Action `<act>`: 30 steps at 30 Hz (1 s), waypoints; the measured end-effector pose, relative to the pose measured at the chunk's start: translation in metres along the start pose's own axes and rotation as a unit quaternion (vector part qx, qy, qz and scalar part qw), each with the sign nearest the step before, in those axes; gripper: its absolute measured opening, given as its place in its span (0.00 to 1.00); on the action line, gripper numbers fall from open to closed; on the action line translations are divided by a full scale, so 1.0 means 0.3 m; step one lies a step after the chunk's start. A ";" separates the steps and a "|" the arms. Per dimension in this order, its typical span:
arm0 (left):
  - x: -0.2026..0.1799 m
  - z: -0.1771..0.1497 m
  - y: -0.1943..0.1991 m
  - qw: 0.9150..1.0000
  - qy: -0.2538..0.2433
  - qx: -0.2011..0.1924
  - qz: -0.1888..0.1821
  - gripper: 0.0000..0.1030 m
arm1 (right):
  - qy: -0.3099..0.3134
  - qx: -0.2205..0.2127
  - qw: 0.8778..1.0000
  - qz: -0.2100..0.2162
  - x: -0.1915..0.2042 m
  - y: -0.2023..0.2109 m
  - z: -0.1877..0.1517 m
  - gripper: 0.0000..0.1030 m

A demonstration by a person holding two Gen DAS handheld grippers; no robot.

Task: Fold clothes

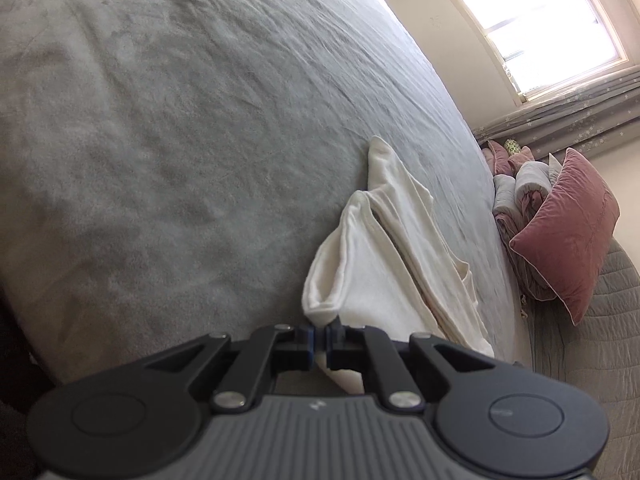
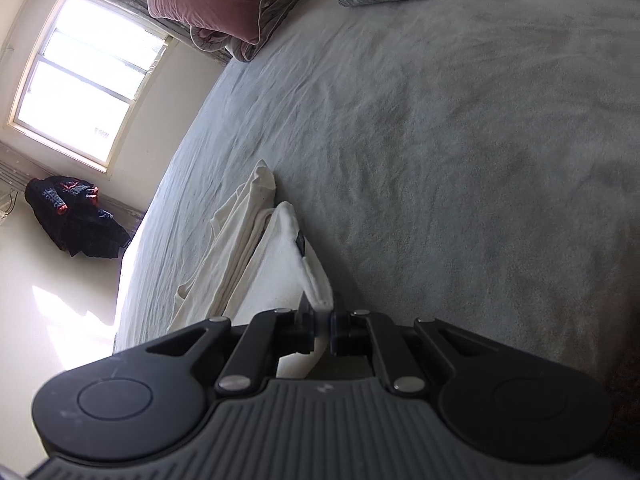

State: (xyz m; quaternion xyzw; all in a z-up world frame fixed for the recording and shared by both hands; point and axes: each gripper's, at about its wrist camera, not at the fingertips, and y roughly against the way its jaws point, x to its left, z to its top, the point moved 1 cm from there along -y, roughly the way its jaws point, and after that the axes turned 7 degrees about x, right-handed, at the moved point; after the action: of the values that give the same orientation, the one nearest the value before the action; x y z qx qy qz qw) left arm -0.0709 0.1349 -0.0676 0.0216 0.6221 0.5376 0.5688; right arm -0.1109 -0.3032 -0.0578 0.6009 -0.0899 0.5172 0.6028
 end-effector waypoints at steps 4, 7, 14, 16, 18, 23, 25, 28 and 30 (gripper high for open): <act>0.031 -0.008 -0.004 0.999 -0.031 -0.001 0.009 0.13 | 0.003 0.010 1.000 -0.008 -0.029 -0.032 -0.010 0.08; 0.034 -0.003 0.028 0.998 -0.056 -0.017 0.008 0.22 | 0.027 0.000 1.000 -0.012 -0.018 -0.025 -0.009 0.16; -0.068 -0.017 0.109 0.969 -0.191 -0.152 0.039 0.37 | 0.178 -0.106 0.976 -0.066 0.113 0.003 -0.030 0.41; -0.113 -0.035 0.075 0.956 -0.242 -0.161 0.030 0.40 | 0.247 -0.138 0.956 -0.080 0.163 -0.013 -0.070 0.44; -0.149 -0.060 0.027 0.943 -0.288 -0.164 0.018 0.41 | 0.316 -0.164 0.930 -0.090 0.209 -0.035 -0.116 0.46; -0.165 -0.123 -0.090 0.920 -0.361 -0.149 0.023 0.42 | 0.415 -0.149 0.894 -0.081 0.225 -0.104 -0.202 0.47; -0.137 -0.150 -0.122 0.913 -0.379 -0.147 0.032 0.43 | 0.435 -0.138 0.885 -0.093 0.213 -0.136 -0.205 0.48; -0.098 -0.189 -0.134 0.897 -0.408 -0.167 0.026 0.45 | 0.430 -0.122 0.887 -0.118 0.178 -0.172 -0.199 0.53; -0.095 -0.192 -0.128 0.899 -0.404 -0.168 0.021 0.49 | 0.419 -0.118 0.893 -0.113 0.170 -0.169 -0.198 0.55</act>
State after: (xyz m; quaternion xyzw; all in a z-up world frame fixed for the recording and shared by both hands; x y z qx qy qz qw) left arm -0.0806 0.0635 -0.0876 0.1544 0.2385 0.5911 0.7549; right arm -0.0813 -0.2153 -0.0681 0.2587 0.1791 0.6354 0.7052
